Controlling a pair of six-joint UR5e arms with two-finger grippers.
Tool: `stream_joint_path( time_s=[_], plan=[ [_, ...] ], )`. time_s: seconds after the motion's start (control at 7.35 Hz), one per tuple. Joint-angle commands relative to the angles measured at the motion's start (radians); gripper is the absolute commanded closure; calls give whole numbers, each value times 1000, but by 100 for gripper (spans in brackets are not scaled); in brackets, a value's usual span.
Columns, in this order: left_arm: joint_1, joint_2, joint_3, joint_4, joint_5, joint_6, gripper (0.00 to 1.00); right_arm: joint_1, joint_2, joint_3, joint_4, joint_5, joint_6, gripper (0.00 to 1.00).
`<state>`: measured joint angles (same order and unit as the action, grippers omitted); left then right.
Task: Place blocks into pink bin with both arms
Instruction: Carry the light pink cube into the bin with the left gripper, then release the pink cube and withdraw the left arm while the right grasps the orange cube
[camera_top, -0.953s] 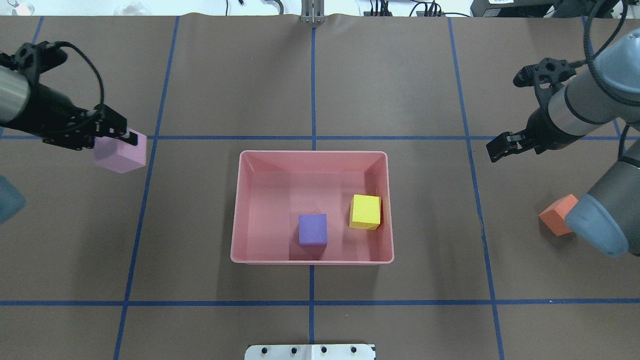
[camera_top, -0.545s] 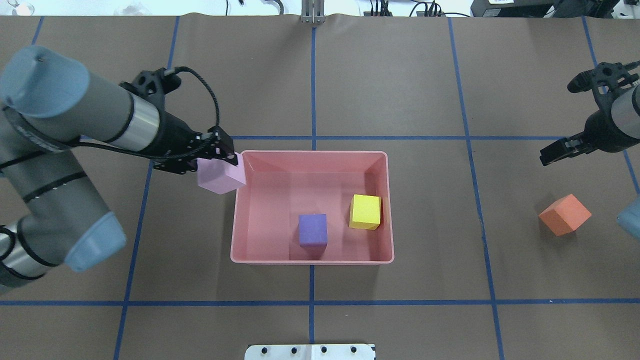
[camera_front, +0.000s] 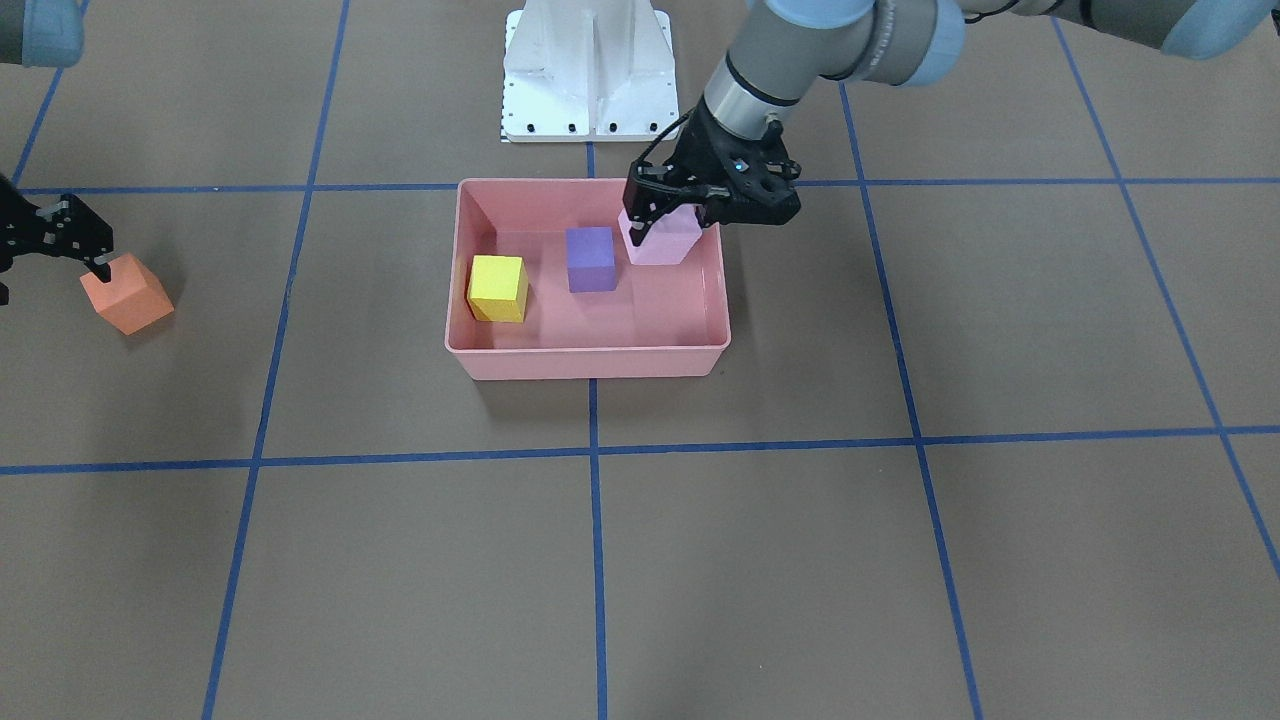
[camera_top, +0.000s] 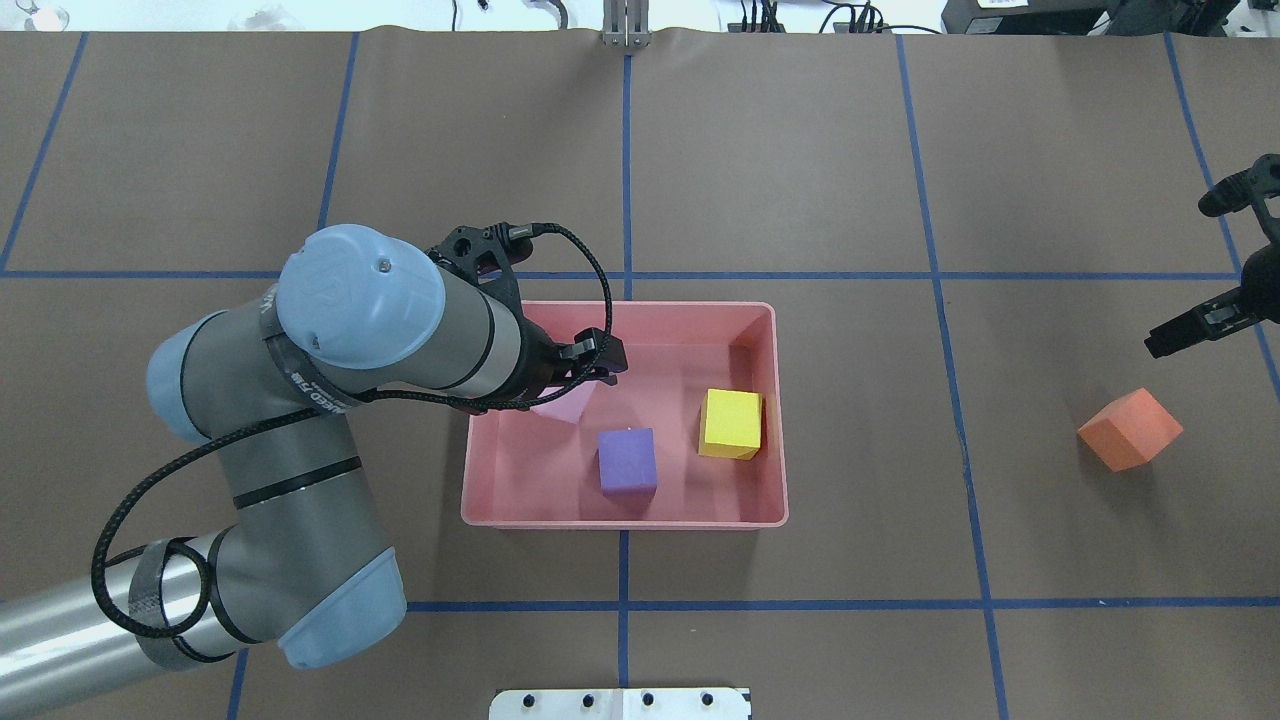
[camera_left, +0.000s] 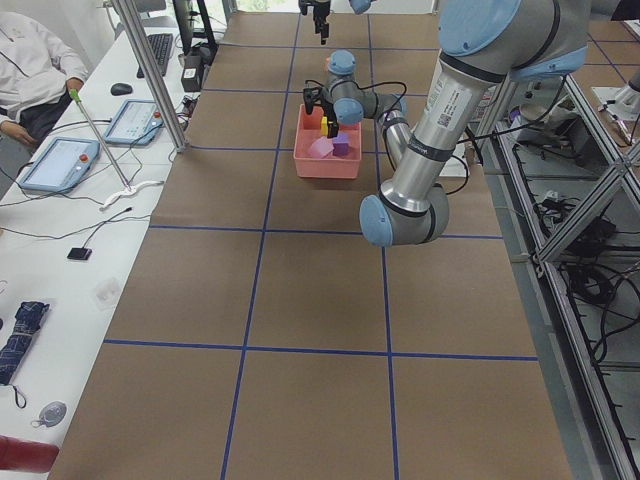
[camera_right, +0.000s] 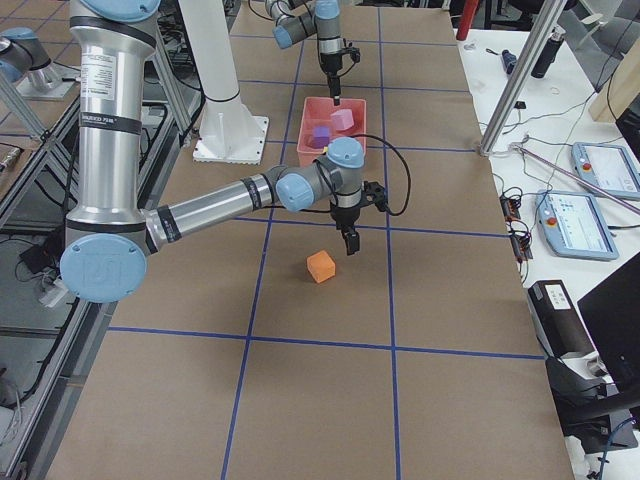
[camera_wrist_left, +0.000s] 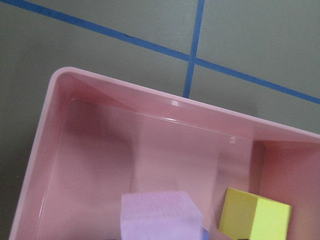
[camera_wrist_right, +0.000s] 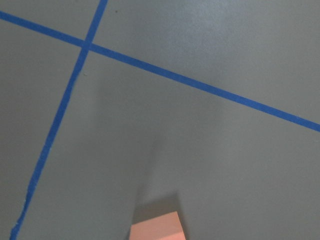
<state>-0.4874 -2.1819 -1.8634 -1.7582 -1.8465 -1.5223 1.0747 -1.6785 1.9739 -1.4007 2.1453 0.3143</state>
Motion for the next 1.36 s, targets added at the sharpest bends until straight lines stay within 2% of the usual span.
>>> stream_joint_path(
  time_s=[0.0, 0.27, 0.54, 1.23],
  plan=[
    [12, -1, 1, 3, 13, -1, 0, -2, -46, -70, 190, 5, 31, 0],
    [12, -1, 1, 2, 13, -1, 0, -94, -53, -79, 278, 4, 121, 0],
    [12, 1, 1, 2, 13, 2, 0, -140, -130, -90, 388, 2, 123, 0],
    [12, 1, 0, 2, 13, 2, 0, -200, -122, -164, 399, -2, 126, 1]
  ],
)
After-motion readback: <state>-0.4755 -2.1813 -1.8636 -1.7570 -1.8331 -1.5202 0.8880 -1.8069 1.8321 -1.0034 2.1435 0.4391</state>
